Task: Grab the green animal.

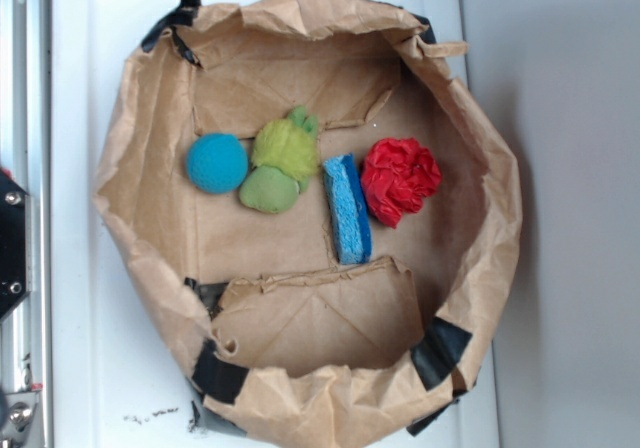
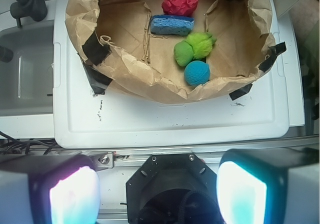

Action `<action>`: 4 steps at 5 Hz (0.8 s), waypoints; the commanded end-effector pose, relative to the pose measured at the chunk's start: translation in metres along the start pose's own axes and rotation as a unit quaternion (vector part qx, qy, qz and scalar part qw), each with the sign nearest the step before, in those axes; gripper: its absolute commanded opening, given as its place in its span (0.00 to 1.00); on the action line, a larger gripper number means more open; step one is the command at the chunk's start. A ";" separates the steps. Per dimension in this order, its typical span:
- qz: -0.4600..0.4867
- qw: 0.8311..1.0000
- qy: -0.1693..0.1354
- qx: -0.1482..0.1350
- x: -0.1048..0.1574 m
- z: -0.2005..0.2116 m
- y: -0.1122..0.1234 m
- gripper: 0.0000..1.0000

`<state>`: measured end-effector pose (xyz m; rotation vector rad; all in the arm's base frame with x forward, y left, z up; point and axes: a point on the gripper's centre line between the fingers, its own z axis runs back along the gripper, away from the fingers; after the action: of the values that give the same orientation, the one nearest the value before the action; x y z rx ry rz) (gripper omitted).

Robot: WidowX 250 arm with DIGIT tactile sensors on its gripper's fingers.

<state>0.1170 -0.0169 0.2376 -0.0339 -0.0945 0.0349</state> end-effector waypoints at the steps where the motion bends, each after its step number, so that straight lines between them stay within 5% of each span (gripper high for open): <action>1: 0.000 1.000 0.000 0.000 0.000 0.000 0.000 1.00; 3: -0.043 0.998 -0.048 -0.017 0.049 -0.015 -0.011 1.00; 4: -0.051 0.998 -0.045 0.011 0.069 -0.045 0.000 1.00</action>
<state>0.1893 -0.0194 0.1912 -0.0127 -0.1514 -0.0884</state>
